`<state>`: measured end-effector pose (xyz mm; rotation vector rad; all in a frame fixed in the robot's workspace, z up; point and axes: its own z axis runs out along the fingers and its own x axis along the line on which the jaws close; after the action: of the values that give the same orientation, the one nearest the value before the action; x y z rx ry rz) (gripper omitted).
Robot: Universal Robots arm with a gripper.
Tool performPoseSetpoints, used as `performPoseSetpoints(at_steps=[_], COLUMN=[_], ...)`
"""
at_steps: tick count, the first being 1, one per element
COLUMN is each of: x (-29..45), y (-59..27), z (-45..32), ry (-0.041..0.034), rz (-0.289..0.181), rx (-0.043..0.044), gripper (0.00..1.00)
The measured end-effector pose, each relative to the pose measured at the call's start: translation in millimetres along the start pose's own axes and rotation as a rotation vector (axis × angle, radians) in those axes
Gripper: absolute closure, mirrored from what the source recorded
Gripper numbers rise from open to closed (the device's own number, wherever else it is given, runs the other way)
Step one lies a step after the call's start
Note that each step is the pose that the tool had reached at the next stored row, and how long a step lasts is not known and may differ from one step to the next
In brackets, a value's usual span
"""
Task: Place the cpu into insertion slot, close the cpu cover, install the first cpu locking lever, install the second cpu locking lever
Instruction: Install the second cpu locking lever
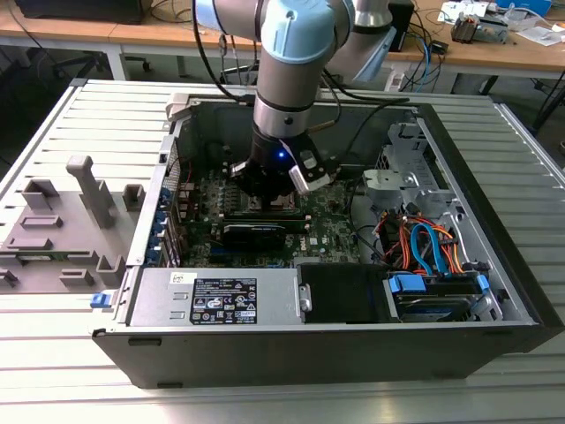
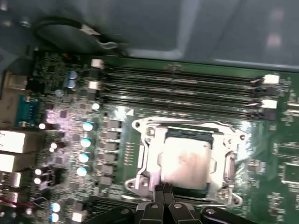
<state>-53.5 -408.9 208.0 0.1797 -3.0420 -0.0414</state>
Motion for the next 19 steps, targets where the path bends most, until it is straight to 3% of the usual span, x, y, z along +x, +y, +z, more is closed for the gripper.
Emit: performPoseSetpoints(at_steps=[3,5,8,10,12,19], x=[-14.2,-17.2,-18.0,-16.7,-16.0,-14.8], y=[-1.7,-2.0,-1.9,-1.4,-1.2,-0.8], z=[-1.4,-2.8,-9.9,-24.5,-31.9,-45.0], ry=[0.0089,0.01,0.0101,0.01,0.0101,0.01], rz=[0.0,0.0,0.0,0.0,0.0,0.0], rx=[-0.0011,-0.0014,-0.0016,-0.0017,-0.0017,-0.0021], gripper=[0.89,0.89,0.89,0.89,0.89,0.89])
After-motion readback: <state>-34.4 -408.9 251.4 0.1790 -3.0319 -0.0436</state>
